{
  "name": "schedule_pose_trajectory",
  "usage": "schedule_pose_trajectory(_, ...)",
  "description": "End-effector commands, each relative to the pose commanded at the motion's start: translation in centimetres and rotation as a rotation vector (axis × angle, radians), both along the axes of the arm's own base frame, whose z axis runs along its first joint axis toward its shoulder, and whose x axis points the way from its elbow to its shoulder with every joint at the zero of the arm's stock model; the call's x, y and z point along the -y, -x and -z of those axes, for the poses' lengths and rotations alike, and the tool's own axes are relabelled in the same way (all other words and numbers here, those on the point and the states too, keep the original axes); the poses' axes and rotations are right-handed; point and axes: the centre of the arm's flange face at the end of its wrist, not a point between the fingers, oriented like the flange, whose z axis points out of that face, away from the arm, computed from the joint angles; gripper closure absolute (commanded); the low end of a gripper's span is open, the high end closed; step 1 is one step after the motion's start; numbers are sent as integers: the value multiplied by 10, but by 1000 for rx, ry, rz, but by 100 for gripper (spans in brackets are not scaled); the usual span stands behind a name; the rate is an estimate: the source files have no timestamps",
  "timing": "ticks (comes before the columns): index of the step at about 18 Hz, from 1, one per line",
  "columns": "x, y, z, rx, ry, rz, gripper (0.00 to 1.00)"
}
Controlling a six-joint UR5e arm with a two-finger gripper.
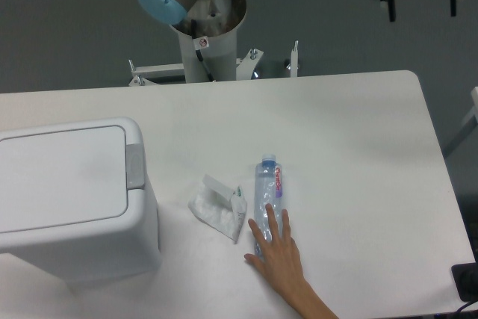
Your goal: Open the trash can
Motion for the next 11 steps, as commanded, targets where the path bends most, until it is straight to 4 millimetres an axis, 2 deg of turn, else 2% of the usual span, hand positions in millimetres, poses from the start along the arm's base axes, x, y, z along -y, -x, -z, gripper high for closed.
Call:
schedule_pose_trajectory(5,-2,1,-6,14,-44,-75,0)
schedule_pose_trajectory(11,-30,-9,0,72,-111,-156,0)
